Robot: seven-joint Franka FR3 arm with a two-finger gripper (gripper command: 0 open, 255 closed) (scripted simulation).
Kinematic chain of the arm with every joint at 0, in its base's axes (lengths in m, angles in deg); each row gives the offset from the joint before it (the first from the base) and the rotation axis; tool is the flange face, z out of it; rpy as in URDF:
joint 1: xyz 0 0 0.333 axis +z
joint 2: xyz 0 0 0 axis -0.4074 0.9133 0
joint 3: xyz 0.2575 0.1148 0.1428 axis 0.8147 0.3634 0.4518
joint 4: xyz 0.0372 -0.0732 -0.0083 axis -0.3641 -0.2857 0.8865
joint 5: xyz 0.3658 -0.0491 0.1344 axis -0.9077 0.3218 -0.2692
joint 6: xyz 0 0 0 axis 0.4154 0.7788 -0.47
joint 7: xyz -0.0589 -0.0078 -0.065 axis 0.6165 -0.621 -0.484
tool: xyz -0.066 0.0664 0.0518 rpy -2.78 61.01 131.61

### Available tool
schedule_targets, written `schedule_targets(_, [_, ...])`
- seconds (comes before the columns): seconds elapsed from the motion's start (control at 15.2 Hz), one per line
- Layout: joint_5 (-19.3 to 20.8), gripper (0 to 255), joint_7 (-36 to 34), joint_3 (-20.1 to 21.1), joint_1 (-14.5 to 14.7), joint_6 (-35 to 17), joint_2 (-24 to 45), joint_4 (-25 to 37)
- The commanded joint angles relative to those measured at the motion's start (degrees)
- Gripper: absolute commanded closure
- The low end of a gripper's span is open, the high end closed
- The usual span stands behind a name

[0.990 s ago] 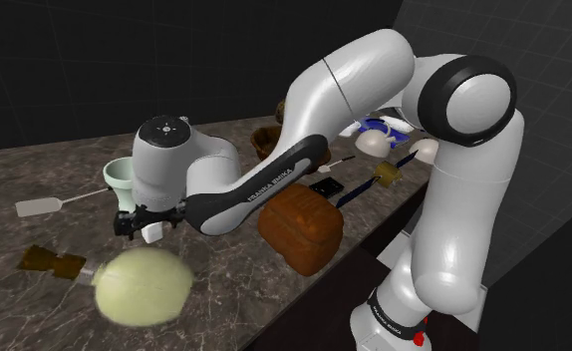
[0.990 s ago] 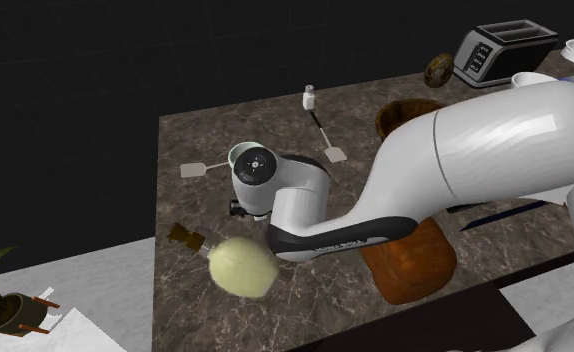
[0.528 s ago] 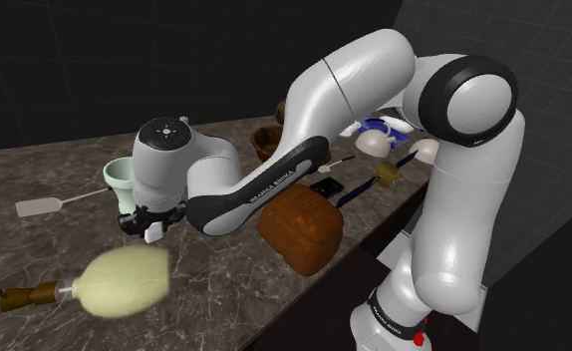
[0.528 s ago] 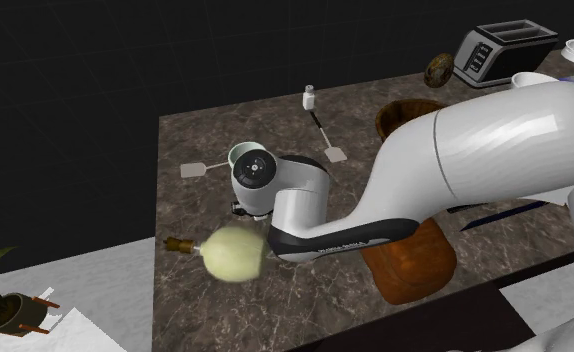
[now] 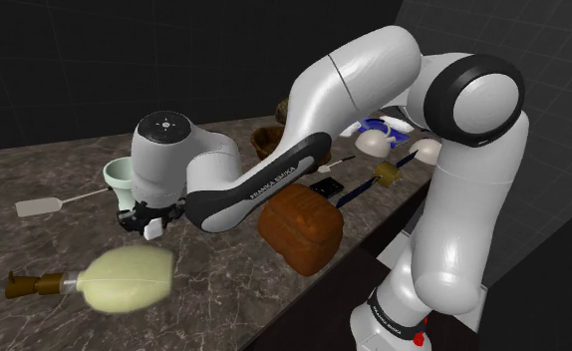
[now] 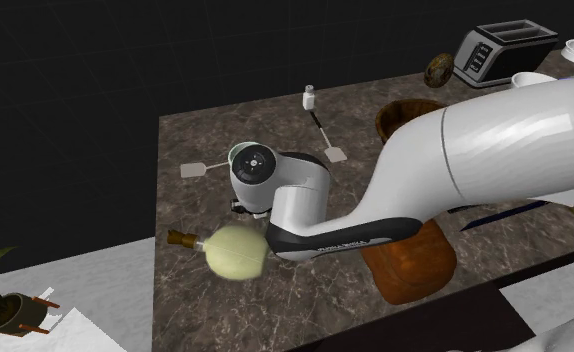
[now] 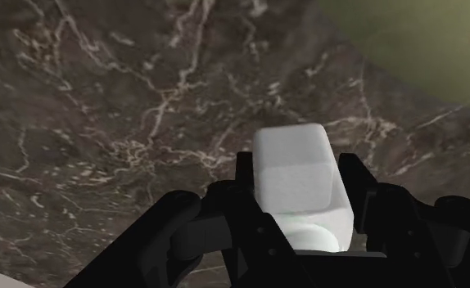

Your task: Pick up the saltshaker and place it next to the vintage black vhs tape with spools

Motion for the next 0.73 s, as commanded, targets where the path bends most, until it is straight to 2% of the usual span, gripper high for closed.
schedule_targets(0.0, [-1.31, 255, 1.14, 0.5, -0.35, 0.9, -1.08, 0.09])
schedule_targets(0.66, [-7.53, 255, 6.66, 2.41, -1.59, 6.22, -5.92, 1.92])
